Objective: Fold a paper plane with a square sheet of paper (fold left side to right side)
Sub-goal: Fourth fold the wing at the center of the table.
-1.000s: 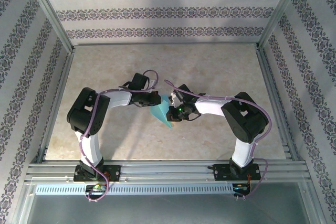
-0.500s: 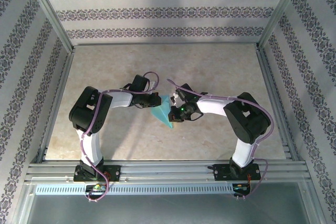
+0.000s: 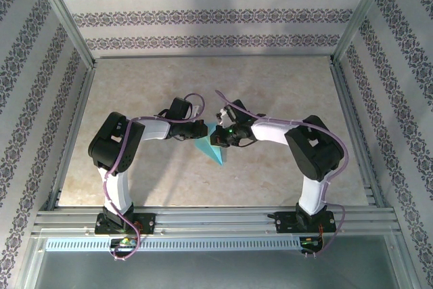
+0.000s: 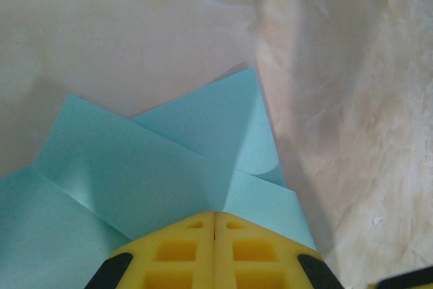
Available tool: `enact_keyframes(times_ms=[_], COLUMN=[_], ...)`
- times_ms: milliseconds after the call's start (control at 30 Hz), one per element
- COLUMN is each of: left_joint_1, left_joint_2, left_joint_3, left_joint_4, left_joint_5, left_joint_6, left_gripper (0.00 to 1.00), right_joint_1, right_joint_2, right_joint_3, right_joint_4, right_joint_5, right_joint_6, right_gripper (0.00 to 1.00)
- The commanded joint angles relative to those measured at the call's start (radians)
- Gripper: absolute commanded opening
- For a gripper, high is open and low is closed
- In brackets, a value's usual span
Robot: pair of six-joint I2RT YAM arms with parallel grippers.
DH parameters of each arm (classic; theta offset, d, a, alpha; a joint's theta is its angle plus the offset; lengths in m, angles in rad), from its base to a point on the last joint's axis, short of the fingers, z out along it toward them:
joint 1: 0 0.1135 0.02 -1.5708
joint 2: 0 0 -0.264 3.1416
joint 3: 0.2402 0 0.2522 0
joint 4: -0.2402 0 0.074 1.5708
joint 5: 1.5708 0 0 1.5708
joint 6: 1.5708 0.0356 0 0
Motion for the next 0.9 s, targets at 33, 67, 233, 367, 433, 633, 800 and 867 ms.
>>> enact_keyframes(times_ms=[33,67,233,367,433,633,800,867], left_joint_1=[0.002,0.003,0.001,0.001,0.000,-0.002,0.000,-0.001], left_joint_2=[0.022,0.022,0.023,0.023,0.025,0.028,0.033,0.037], left_joint_3=[-0.034,-0.033,-0.034,-0.028,-0.029,-0.027,-0.021,-0.020], left_joint_4=[-0.065,-0.066,-0.068,-0.072,-0.073,-0.078,-0.088,-0.090], left_joint_5=[-0.064,-0.065,-0.066,-0.066,-0.068,-0.076,-0.088,-0.091], left_joint_6=[0.009,0.009,0.009,0.010,0.010,0.012,0.010,0.010], left_gripper=[0.00,0.00,0.00,0.00,0.00,0.00,0.00,0.00], right_joint_1=[-0.002,-0.001,-0.002,0.001,0.001,0.002,0.011,0.016], right_joint_2=[0.045,0.052,0.084,0.110,0.121,0.145,0.141,0.137], right_joint_3=[0.043,0.046,0.055,0.070,0.081,0.091,0.080,0.067], right_joint_4=[0.052,0.056,0.078,0.087,0.085,0.050,-0.048,-0.076], right_joint_5=[0.005,0.007,0.023,0.024,0.029,0.037,0.049,0.045], right_joint_6=[0.029,0.031,0.037,0.039,0.035,0.017,-0.012,-0.022], right_gripper=[0.00,0.00,0.00,0.00,0.00,0.00,0.00,0.00])
